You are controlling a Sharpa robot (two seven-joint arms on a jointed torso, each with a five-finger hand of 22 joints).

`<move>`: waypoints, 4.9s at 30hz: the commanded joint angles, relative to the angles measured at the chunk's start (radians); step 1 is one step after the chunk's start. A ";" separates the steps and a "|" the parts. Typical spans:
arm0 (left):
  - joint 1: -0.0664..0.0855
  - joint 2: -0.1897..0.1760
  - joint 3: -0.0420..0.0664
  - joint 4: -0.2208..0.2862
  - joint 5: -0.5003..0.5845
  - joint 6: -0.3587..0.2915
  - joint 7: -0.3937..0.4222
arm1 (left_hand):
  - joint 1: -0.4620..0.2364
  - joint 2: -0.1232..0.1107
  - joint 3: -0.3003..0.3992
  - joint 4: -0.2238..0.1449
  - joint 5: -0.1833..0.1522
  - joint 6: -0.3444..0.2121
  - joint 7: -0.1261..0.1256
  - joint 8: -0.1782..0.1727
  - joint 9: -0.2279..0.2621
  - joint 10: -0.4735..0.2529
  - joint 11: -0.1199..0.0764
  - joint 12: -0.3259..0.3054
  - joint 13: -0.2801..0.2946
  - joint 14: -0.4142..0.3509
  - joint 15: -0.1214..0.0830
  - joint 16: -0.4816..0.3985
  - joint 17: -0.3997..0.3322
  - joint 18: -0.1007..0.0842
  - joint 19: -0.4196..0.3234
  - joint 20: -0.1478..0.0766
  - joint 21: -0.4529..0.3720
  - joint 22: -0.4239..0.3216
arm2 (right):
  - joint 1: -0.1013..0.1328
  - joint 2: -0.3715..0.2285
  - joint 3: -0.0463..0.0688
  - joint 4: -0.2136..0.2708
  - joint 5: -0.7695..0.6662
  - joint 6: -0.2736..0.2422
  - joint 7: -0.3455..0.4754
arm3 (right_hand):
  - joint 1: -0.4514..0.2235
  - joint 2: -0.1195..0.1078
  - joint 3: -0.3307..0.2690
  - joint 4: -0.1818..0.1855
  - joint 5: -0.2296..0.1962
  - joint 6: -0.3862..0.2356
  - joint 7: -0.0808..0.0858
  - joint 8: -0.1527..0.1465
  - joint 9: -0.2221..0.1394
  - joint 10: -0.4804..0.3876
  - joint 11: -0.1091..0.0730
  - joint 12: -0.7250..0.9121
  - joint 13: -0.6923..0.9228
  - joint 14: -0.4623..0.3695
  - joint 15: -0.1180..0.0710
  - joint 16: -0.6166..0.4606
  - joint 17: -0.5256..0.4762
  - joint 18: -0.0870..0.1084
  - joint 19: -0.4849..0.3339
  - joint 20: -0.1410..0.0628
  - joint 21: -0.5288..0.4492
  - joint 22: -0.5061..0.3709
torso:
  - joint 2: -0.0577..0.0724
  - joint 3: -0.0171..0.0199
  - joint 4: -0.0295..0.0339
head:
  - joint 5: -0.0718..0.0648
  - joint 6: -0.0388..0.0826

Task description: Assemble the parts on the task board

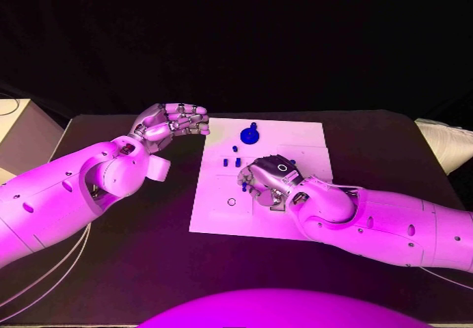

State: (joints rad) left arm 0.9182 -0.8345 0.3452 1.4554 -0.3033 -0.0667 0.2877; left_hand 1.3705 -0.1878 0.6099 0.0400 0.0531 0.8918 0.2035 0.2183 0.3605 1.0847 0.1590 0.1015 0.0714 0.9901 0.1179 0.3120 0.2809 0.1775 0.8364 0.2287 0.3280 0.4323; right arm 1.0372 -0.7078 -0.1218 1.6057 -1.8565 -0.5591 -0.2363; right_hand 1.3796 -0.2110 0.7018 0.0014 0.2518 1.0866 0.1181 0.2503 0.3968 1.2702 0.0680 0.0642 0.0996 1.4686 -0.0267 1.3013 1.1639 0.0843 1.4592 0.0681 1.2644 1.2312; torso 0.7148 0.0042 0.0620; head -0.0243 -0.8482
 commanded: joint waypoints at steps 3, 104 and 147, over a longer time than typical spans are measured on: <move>0.000 0.000 0.001 0.003 0.003 0.009 0.005 | 0.005 -0.001 -0.007 0.002 0.002 0.000 0.007 0.001 -0.001 -0.004 0.002 -0.007 -0.001 0.004 0.002 -0.008 0.002 0.002 0.005 0.002 -0.005 -0.002 | -0.006 0.003 -0.002 -0.004 -0.049 0.007 -0.017 | -0.003 0.005 0.006 0.000 0.002 0.006 0.000 0.007 0.001 0.024 -0.016 0.005 0.002 0.034 -0.006 0.005 0.000 -0.009 0.001 -0.004 0.000 -0.001 | 0.000 0.0003 -0.0002 | -0.001 0.000; -0.004 -0.003 0.000 -0.006 -0.006 0.019 0.005 | 0.007 -0.001 -0.007 0.001 0.002 0.000 0.009 0.000 -0.004 -0.006 0.004 -0.013 0.000 0.003 0.005 -0.025 0.005 0.001 0.003 0.006 -0.024 -0.015 | 0.179 -0.235 0.021 0.027 0.140 0.346 0.037 | -0.021 -0.058 -0.295 0.055 -0.011 -0.135 -0.009 -0.122 -0.032 -0.181 0.019 0.024 -0.014 0.014 0.025 0.018 -0.059 0.015 -0.028 0.026 -0.142 -0.106 | -0.001 0.0006 -0.0006 | -0.037 0.028; -0.007 -0.005 0.000 -0.007 -0.006 0.019 -0.002 | 0.006 0.000 -0.008 0.002 0.002 0.000 0.009 0.001 -0.005 -0.005 0.004 -0.014 0.001 0.005 0.005 -0.030 0.007 0.002 0.005 0.007 -0.029 -0.019 | 0.167 -0.207 0.019 0.008 0.163 0.291 -0.003 | 0.016 -0.008 -0.088 0.082 -0.042 0.028 -0.013 -0.034 0.018 -0.003 -0.027 0.067 0.013 0.025 -0.013 0.053 -0.025 -0.006 0.010 -0.008 -0.045 0.003 | -0.002 0.0004 -0.0001 | -0.041 0.016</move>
State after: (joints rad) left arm 0.9117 -0.8399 0.3449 1.4471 -0.3066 -0.0623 0.2786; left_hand 1.3705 -0.1878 0.6070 0.0428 0.0531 0.8918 0.2035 0.2183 0.3567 1.0813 0.1624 0.0928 0.0716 0.9901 0.1180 0.2883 0.2875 0.1775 0.8400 0.2323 0.3049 0.4147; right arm 1.2052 -0.9152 -0.1029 1.6138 -1.7256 -0.2532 -0.2278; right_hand 1.3902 -0.2444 0.6083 0.0836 0.2155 1.1067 0.1044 0.2130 0.4090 1.2563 0.0465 0.1328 0.1082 1.4666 -0.0326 1.3478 1.1369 0.0885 1.4629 0.0645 1.2181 1.2329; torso 0.7128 0.0046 0.0610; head -0.0648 -0.8311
